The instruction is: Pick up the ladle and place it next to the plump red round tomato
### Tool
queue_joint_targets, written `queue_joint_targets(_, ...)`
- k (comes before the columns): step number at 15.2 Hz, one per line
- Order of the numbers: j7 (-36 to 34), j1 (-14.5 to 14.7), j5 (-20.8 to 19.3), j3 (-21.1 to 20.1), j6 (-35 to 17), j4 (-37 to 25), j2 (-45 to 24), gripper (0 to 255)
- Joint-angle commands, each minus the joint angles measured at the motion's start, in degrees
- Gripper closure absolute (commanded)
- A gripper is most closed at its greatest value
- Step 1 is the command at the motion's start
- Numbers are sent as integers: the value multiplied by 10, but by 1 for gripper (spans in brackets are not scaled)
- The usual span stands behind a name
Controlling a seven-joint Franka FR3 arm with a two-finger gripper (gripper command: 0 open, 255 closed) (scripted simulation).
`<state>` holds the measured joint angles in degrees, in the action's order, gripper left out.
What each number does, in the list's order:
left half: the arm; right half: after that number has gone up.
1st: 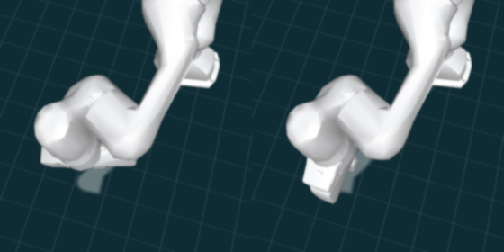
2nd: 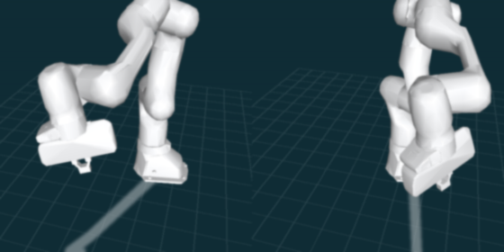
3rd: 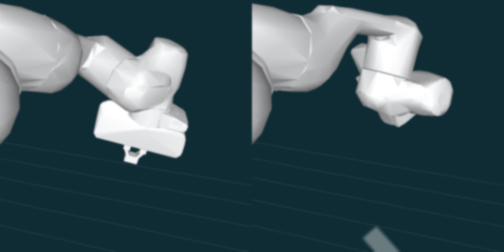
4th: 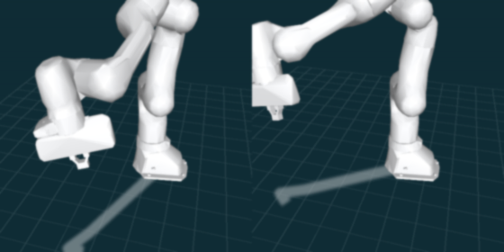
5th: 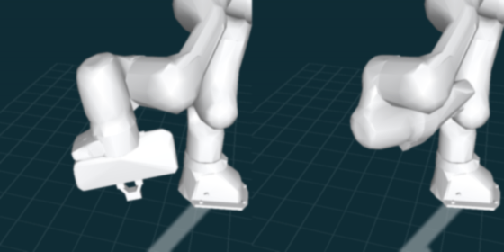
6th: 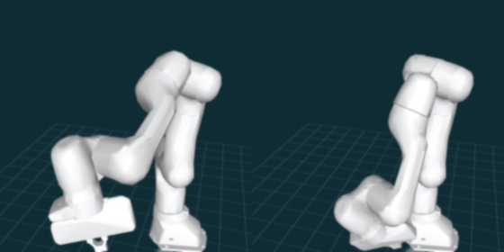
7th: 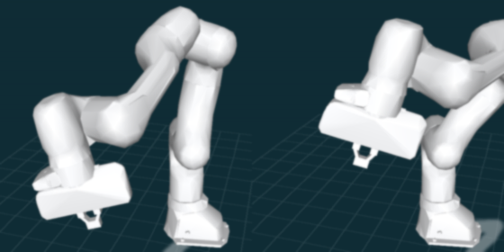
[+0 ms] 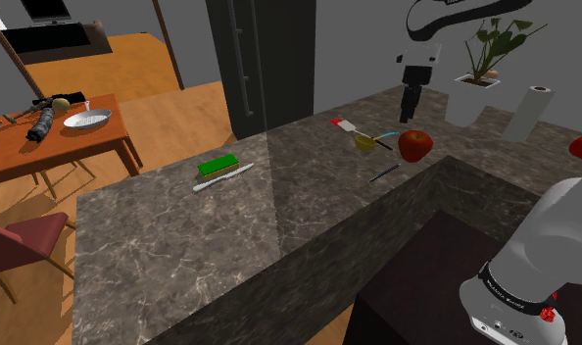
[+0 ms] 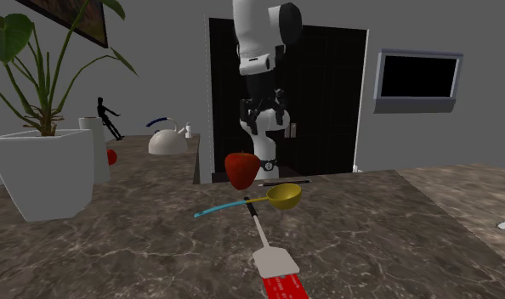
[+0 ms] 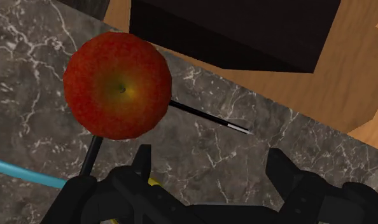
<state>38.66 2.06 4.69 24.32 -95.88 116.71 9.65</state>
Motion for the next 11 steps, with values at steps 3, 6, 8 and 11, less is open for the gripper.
queue_joint_targets(3, 93, -7, 59, 28, 6, -80, -112, 0)
queue_joint_targets(6, 153, -23, 108, 34, 22, -152, -200, 0)
queue_joint_targets(8, 187, -41, 139, 30, 39, -206, -260, 0)
queue_joint_targets(11, 227, -73, 180, 17, 71, -299, -349, 0)
